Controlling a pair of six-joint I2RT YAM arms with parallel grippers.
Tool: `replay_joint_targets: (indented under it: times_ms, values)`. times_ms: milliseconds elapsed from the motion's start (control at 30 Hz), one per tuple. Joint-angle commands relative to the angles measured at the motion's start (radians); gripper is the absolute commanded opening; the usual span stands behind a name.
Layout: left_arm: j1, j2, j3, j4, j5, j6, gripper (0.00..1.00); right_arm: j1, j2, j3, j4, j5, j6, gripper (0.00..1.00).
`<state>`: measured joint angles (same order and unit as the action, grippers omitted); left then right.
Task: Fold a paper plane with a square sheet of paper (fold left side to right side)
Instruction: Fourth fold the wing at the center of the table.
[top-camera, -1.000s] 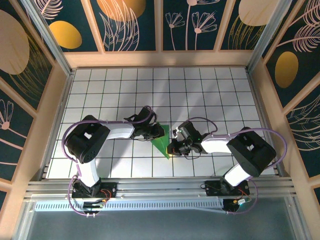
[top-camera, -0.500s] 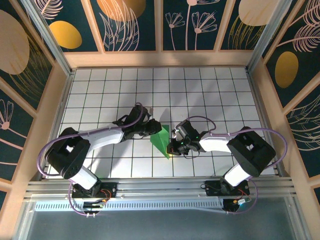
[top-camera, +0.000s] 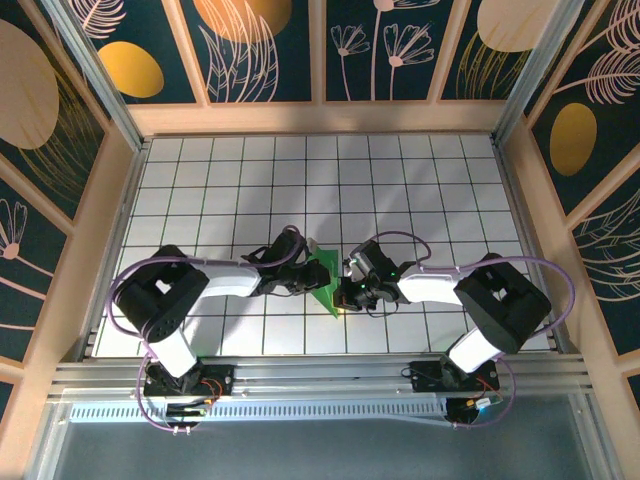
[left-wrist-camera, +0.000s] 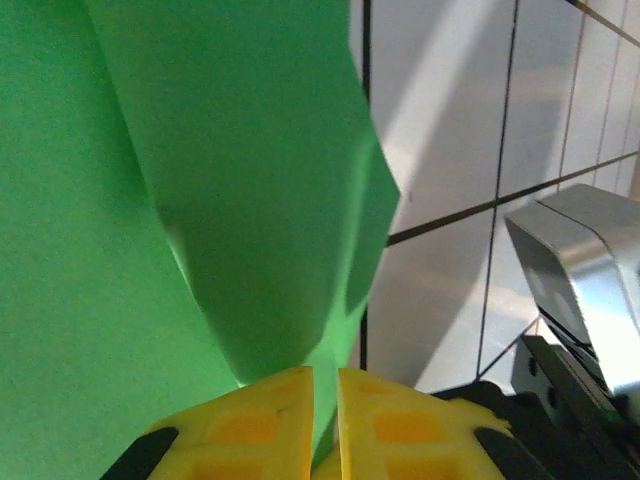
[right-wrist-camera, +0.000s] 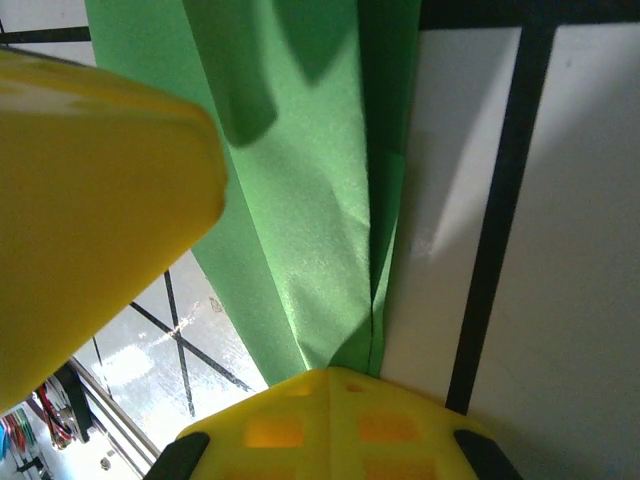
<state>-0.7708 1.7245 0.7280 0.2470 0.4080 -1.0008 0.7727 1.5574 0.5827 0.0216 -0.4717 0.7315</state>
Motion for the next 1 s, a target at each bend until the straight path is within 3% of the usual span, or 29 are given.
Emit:
replay_joint_targets:
  times_ms: [0, 633, 967]
  values:
    - [0.001, 0.027, 0.041, 0.02, -0.014, -0.01, 0.15, 0.002, 0.055, -0.029, -0.15, 0.134, -0.018, 0.0]
    - [0.004, 0.094, 0.077, -0.044, -0.072, -0.004, 0.15, 0.02, 0.099, 0.003, -0.231, 0.176, -0.059, 0.0]
    - [0.048, 0.111, 0.085, -0.027, -0.06, 0.002, 0.17, 0.03, 0.114, 0.005, -0.235, 0.174, -0.063, 0.0]
